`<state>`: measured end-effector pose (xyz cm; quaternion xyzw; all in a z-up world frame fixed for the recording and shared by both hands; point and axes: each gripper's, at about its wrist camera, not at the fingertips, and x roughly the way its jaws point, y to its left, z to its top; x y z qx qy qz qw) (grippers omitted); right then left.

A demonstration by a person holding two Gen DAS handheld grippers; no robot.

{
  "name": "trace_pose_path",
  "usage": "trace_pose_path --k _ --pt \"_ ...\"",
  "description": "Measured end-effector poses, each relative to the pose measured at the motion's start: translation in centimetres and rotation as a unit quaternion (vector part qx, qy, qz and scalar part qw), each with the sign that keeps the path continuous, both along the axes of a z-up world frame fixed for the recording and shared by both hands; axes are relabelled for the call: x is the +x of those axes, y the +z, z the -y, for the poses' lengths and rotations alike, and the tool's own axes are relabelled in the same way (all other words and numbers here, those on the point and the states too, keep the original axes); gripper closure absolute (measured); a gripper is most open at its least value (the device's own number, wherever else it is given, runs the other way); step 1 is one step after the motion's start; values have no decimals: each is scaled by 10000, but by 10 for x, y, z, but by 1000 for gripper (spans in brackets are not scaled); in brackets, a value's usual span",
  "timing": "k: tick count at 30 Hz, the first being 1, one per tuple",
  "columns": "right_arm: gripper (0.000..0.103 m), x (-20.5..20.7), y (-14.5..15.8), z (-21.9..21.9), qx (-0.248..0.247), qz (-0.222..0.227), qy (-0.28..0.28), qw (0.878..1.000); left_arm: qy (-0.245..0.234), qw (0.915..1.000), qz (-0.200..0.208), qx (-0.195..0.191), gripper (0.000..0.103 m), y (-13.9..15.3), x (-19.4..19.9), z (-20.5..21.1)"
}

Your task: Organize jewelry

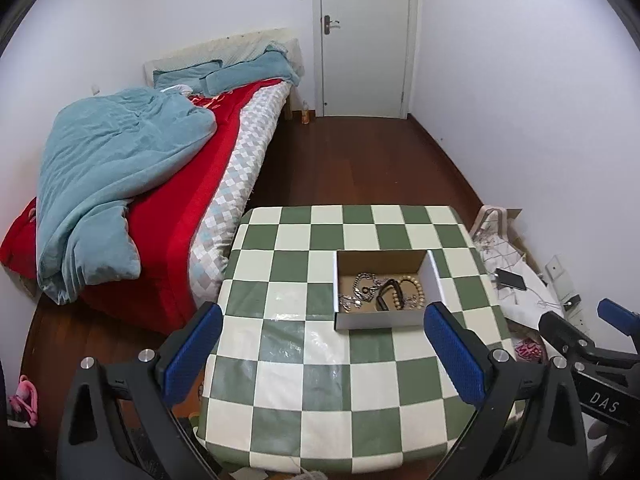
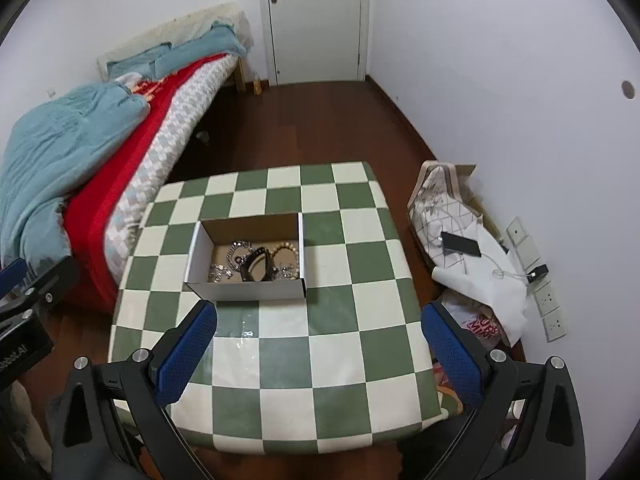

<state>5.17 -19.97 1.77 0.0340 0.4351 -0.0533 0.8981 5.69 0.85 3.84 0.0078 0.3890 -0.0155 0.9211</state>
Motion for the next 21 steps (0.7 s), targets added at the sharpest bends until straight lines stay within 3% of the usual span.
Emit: trace_pose_path --k 11,21 --pt "0 -58 44 -4 -34 361 -4 9993 -116 9997 83 -175 0 27 -42 -2" --pt "0 -83 55 -6 -15 369 52 9993 -46 9997 -77 -208 0 34 -55 -9"
